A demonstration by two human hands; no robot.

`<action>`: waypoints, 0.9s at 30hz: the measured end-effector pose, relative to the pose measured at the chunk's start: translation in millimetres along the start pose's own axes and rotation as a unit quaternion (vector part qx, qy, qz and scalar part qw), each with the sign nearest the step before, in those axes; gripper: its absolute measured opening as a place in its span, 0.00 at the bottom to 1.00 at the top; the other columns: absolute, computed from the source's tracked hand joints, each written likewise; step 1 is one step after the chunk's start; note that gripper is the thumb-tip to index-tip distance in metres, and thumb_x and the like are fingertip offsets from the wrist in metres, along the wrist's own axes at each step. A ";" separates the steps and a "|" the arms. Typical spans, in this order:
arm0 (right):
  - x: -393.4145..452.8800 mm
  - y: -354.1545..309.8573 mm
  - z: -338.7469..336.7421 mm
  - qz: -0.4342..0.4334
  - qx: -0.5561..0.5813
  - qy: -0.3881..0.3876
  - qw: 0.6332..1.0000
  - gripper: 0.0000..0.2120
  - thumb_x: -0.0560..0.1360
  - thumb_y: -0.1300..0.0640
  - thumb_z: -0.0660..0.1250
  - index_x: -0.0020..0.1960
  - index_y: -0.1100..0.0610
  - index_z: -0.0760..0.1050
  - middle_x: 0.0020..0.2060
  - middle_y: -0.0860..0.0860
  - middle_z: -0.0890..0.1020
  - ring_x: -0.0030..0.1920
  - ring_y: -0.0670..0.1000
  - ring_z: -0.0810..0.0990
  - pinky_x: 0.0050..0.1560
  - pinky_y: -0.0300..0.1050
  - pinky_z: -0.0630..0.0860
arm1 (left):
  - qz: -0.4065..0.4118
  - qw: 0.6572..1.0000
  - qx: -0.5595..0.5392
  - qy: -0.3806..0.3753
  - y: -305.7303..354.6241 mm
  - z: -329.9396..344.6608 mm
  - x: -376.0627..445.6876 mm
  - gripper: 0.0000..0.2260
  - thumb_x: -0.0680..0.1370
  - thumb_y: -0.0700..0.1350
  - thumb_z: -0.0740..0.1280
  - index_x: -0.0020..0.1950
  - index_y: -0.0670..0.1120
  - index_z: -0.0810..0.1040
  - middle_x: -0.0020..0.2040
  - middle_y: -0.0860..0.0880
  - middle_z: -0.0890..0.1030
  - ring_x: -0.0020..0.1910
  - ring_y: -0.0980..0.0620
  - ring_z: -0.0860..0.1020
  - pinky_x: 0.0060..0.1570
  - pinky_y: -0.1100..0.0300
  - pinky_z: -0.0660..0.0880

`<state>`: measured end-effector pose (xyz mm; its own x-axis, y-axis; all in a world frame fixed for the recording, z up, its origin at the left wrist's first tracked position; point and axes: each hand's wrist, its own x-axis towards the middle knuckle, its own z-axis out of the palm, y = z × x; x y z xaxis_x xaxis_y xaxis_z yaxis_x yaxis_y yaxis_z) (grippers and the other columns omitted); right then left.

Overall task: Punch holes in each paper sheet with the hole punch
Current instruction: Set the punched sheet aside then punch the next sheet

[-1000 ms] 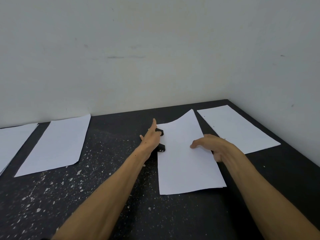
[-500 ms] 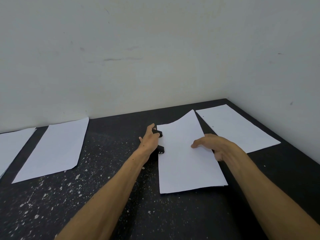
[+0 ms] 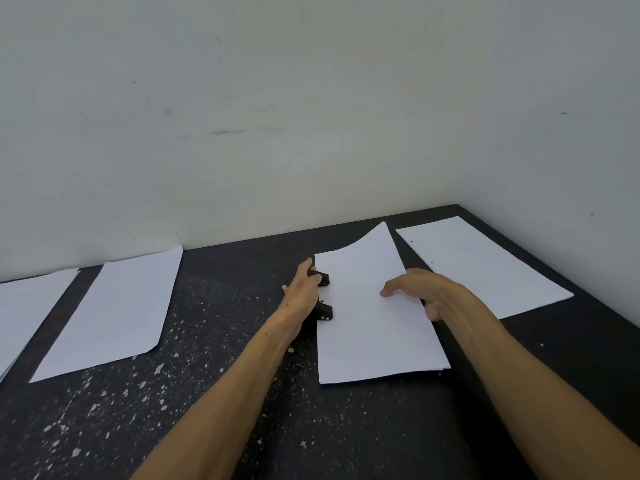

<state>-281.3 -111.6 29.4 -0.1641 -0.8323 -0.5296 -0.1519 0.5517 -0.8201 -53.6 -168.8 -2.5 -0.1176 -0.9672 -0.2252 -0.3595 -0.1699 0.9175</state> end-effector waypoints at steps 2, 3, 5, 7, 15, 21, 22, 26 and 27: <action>3.8 -1.2 -0.1 0.004 -0.004 0.000 1.000 0.13 0.75 0.63 0.74 0.59 0.61 0.79 0.53 0.60 0.86 0.53 0.63 0.86 0.58 0.61 0.82 | 0.002 1.000 -0.003 -0.003 0.4 0.0 0.4 0.24 0.84 0.47 0.56 0.80 0.61 0.59 0.79 0.50 0.65 0.82 0.44 0.54 0.77 0.43 0.59; 6.3 -1.9 -0.1 0.006 -0.006 0.000 1.000 0.14 0.75 0.63 0.74 0.59 0.61 0.79 0.54 0.60 0.86 0.53 0.63 0.86 0.59 0.62 0.81 | 0.001 1.000 -0.002 -0.002 0.7 0.1 0.5 0.24 0.84 0.47 0.55 0.80 0.61 0.59 0.79 0.50 0.64 0.81 0.44 0.54 0.76 0.43 0.60; 9.5 -3.2 -0.1 0.008 -0.009 0.002 1.000 0.15 0.75 0.62 0.75 0.60 0.60 0.79 0.54 0.60 0.86 0.54 0.63 0.86 0.60 0.61 0.81 | -0.003 1.000 0.003 0.002 0.6 0.4 0.6 0.24 0.84 0.46 0.55 0.80 0.61 0.59 0.79 0.49 0.64 0.81 0.43 0.55 0.75 0.43 0.62; 12.3 -4.4 -0.4 0.007 -0.012 0.002 1.000 0.16 0.74 0.62 0.75 0.61 0.60 0.78 0.55 0.60 0.86 0.54 0.63 0.86 0.60 0.61 0.81 | -0.004 1.000 0.008 0.004 -0.8 0.6 1.6 0.24 0.84 0.47 0.55 0.80 0.62 0.59 0.79 0.48 0.64 0.81 0.42 0.56 0.75 0.42 0.62; 17.0 -8.2 -1.8 0.000 -0.018 0.010 1.000 0.15 0.74 0.62 0.75 0.60 0.60 0.79 0.56 0.59 0.85 0.55 0.62 0.85 0.65 0.58 0.79 | -0.001 1.000 0.013 0.007 -1.8 1.5 1.0 0.24 0.85 0.46 0.55 0.80 0.61 0.59 0.80 0.47 0.64 0.81 0.41 0.56 0.77 0.41 0.59; 22.2 -8.0 -2.1 0.001 -0.016 0.015 1.000 0.18 0.73 0.61 0.76 0.61 0.60 0.78 0.58 0.59 0.84 0.57 0.61 0.83 0.68 0.58 0.77 | 0.001 1.000 0.012 0.009 -2.1 2.3 -0.4 0.24 0.84 0.46 0.54 0.80 0.61 0.59 0.80 0.48 0.63 0.81 0.41 0.55 0.77 0.41 0.58; 23.4 -7.6 -2.3 0.001 -0.016 0.017 1.000 0.18 0.73 0.61 0.76 0.61 0.60 0.78 0.58 0.59 0.84 0.57 0.61 0.83 0.68 0.58 0.77 | 0.003 1.000 0.012 0.009 -2.1 2.0 -1.0 0.24 0.84 0.46 0.54 0.80 0.61 0.59 0.80 0.48 0.63 0.81 0.41 0.55 0.77 0.41 0.58; 23.9 -5.6 -2.5 0.005 -0.011 0.018 1.000 0.19 0.72 0.61 0.76 0.61 0.60 0.78 0.57 0.59 0.84 0.56 0.62 0.84 0.66 0.61 0.78 | 0.014 1.000 0.023 0.004 0.1 2.6 -5.9 0.23 0.86 0.45 0.53 0.80 0.59 0.59 0.80 0.47 0.62 0.82 0.43 0.48 0.79 0.43 0.53; 23.9 -5.3 -2.8 0.004 -0.011 0.018 1.000 0.17 0.73 0.62 0.76 0.60 0.60 0.79 0.57 0.60 0.85 0.56 0.63 0.84 0.66 0.61 0.78 | 0.017 1.000 0.024 0.003 0.7 2.9 -6.6 0.22 0.86 0.45 0.53 0.80 0.59 0.59 0.81 0.47 0.61 0.82 0.44 0.47 0.79 0.43 0.53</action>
<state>-287.1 -134.3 21.7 -0.2006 -0.8253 -0.5278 -0.1708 0.5600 -0.8107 -55.7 -162.0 -1.3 -0.1251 -0.9733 -0.1926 -0.3999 -0.1282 0.9075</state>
